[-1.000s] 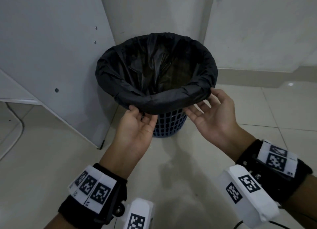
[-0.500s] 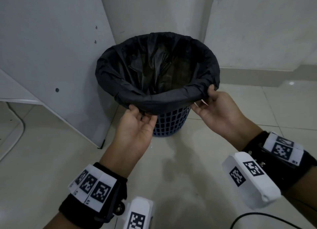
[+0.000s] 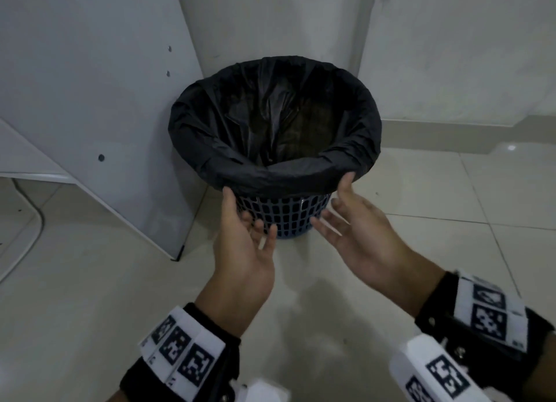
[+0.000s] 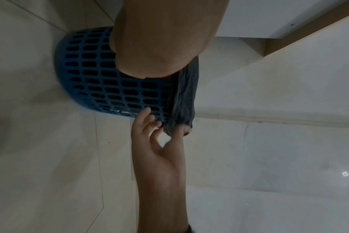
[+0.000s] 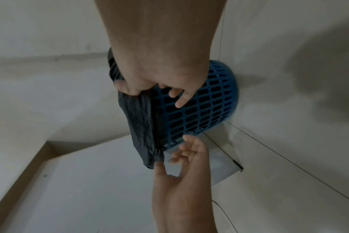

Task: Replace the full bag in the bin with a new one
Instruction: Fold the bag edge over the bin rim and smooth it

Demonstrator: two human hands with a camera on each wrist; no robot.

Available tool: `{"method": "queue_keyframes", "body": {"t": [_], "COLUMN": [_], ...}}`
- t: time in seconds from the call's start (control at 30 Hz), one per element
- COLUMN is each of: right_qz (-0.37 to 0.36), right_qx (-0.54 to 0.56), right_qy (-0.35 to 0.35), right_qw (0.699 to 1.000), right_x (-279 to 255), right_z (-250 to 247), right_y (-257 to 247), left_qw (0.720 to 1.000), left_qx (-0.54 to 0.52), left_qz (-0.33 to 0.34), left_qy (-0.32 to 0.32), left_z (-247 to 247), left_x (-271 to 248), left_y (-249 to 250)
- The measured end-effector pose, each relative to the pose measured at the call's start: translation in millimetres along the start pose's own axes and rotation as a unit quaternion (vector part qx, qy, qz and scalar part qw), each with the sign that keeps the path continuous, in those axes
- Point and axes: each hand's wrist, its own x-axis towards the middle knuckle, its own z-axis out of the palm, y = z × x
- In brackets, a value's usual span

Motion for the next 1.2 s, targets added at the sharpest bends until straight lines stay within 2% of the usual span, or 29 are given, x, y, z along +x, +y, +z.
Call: {"method": "queue_keyframes", "body": {"t": [0.2, 0.33, 0.47, 0.67, 1.0, 1.2], "right_qz": [-0.044, -0.053, -0.060, -0.050, -0.030, 0.005], "right_qx": [-0.008, 0.005, 0.015, 0.023, 0.070, 0.136], "right_qy": [-0.031, -0.016, 0.010, 0.014, -0.019, -0.077], "right_qw": [0.999, 0.998, 0.998, 0.998, 0.997, 0.988], "right_x": [-5.0, -4.0, -1.4, 3.6, 6.5, -2.1], "right_z": [12.2, 21.7, 27.6, 27.4, 31.0, 27.2], "right_y": [9.0, 5.4, 2.2, 3.7, -1.0, -13.8], "left_qw": [0.997, 0.996, 0.996, 0.997, 0.994, 0.990], "left_qx": [0.057, 0.059, 0.060, 0.030, 0.022, 0.029], "left_qz": [0.044, 0.058, 0.054, 0.039, 0.014, 0.001], "left_qy": [-0.032, -0.043, -0.048, -0.054, -0.102, -0.137], "left_z": [1.8, 10.1, 14.0, 12.0, 14.6, 10.1], "left_x": [-12.8, -19.4, -17.8, -9.5, -2.0, -0.2], "left_y": [-19.5, -14.4, -10.7, -11.6, -4.6, -2.8]}}
